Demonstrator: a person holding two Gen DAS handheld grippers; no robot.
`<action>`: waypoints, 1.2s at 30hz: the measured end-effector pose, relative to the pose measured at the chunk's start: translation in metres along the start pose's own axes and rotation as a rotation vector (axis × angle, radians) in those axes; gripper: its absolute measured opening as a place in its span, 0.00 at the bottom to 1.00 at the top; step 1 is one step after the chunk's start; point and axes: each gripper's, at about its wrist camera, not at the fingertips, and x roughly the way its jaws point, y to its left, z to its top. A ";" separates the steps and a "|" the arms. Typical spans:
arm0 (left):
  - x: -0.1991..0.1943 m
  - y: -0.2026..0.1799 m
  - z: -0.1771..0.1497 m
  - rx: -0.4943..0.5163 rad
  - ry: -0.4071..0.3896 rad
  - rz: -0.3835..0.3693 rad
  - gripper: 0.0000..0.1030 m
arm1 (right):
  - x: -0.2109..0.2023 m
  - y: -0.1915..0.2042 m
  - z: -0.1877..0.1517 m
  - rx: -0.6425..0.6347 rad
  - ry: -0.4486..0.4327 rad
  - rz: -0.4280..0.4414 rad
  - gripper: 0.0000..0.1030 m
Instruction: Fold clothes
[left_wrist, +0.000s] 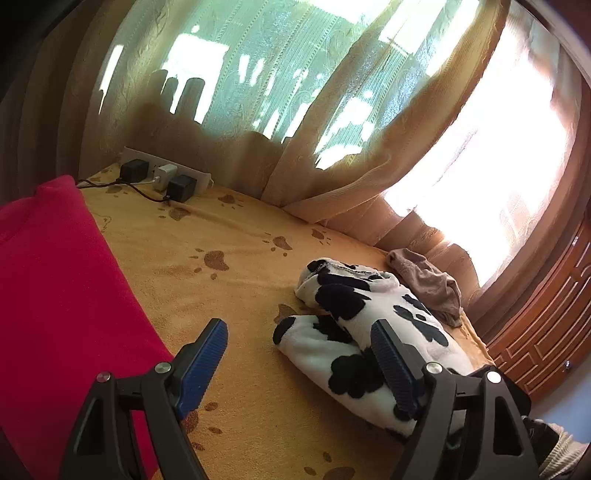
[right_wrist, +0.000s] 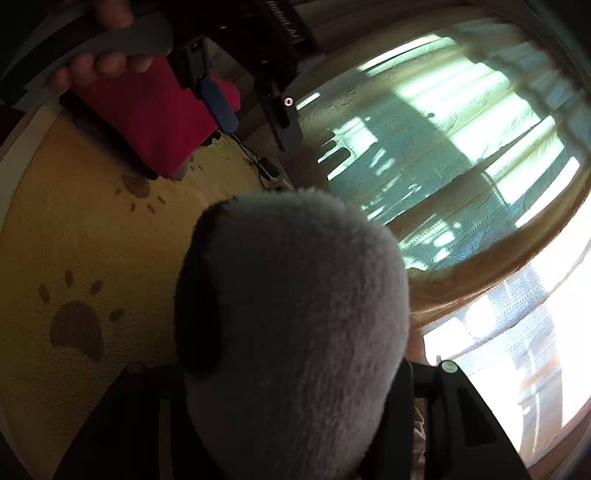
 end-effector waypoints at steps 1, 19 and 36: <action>0.001 0.002 -0.002 -0.005 0.005 0.001 0.79 | -0.002 0.012 0.000 -0.035 -0.004 0.002 0.50; 0.038 0.002 -0.029 -0.058 0.138 -0.058 0.79 | -0.060 0.010 -0.011 0.113 0.049 0.216 1.00; 0.056 0.037 -0.033 -0.451 0.271 -0.446 0.79 | 0.038 -0.173 -0.028 0.895 0.191 0.277 1.00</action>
